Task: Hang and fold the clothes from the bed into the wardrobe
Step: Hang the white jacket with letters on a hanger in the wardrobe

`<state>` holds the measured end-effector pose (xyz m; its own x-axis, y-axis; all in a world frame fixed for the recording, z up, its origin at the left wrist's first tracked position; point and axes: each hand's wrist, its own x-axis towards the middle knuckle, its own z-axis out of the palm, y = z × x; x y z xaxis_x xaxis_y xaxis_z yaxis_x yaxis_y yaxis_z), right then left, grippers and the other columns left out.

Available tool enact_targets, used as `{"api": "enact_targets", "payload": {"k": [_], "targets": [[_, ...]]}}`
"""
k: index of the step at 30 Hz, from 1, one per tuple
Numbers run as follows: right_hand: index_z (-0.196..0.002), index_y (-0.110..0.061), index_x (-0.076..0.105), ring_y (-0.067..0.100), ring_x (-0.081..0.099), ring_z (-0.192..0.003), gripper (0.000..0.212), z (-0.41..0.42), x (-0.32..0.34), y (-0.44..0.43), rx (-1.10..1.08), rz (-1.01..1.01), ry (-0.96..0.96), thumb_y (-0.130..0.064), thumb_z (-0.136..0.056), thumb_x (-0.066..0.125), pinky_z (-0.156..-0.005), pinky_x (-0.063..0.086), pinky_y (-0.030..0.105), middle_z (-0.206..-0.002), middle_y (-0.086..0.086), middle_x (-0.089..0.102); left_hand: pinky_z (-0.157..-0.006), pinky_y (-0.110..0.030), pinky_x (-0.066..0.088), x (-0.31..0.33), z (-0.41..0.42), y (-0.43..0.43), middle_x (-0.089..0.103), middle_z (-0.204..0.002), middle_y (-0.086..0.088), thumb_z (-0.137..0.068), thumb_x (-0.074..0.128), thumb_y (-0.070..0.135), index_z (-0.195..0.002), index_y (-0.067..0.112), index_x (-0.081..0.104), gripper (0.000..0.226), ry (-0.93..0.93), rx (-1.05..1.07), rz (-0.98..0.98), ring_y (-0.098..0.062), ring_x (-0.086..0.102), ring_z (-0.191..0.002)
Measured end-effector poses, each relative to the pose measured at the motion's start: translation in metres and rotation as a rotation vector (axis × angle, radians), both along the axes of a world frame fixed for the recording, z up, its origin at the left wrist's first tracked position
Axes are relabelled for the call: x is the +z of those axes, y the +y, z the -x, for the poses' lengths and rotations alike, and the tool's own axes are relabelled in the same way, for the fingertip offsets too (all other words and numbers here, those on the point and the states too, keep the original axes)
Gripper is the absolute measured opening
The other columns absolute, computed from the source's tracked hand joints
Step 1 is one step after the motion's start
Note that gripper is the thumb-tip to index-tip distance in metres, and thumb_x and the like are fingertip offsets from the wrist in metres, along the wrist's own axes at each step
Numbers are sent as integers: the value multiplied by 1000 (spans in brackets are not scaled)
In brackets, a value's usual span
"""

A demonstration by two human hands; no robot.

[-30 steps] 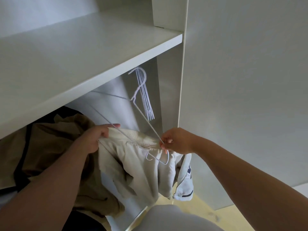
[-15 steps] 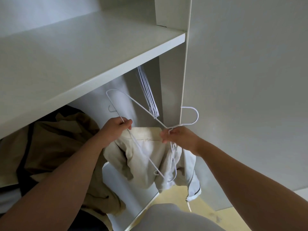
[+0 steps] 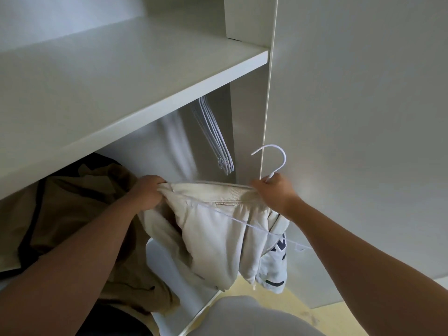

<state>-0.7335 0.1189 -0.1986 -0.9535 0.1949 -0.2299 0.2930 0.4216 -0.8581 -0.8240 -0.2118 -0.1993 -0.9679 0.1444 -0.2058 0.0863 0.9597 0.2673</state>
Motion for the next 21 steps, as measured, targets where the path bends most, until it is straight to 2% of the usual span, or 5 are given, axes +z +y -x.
{"api": "enact_targets", "payload": {"k": [3,9,12,17,21], "targets": [[-57,-10,60,15,57,-44,42,-4,2,8,88,1,-17,-36,-90,63,-47,42,22,-51,9,63,-72,-30,40,-8,-3,-13,70,-104,-17,-94,55,6,-95,3,70,16,6,118,-28,-32,64,-96],[-74,-9,71,23,66,-52,26,-1,10,-1,233,22,-22,-31,-88,68,-58,55,34,-63,10,71,-86,-43,50,-12,-10,-8,67,-113,-18,-98,48,4,-113,1,68,25,-32,287,-176,-36,62,-103],[-71,-9,70,21,68,-54,35,-3,9,-9,308,-102,7,-37,-90,67,-60,55,34,-60,8,69,-92,-44,51,-7,-10,-9,66,-119,-17,-100,45,9,-115,5,68,28,9,240,-80,-36,62,-109],[-56,-16,53,17,64,-62,66,-5,14,-29,476,-449,79,-69,-95,45,-67,53,35,-58,3,64,-54,-28,35,5,-13,-9,66,-93,-8,-92,57,29,-70,20,54,23,293,155,212,-23,55,-73],[-52,-17,49,16,57,-57,65,-5,18,-43,468,-495,132,-66,-95,46,-58,47,33,-50,-2,53,-58,-31,38,23,-11,-6,59,-100,-7,-86,61,43,-85,16,64,27,377,80,402,-25,60,-79]]}}
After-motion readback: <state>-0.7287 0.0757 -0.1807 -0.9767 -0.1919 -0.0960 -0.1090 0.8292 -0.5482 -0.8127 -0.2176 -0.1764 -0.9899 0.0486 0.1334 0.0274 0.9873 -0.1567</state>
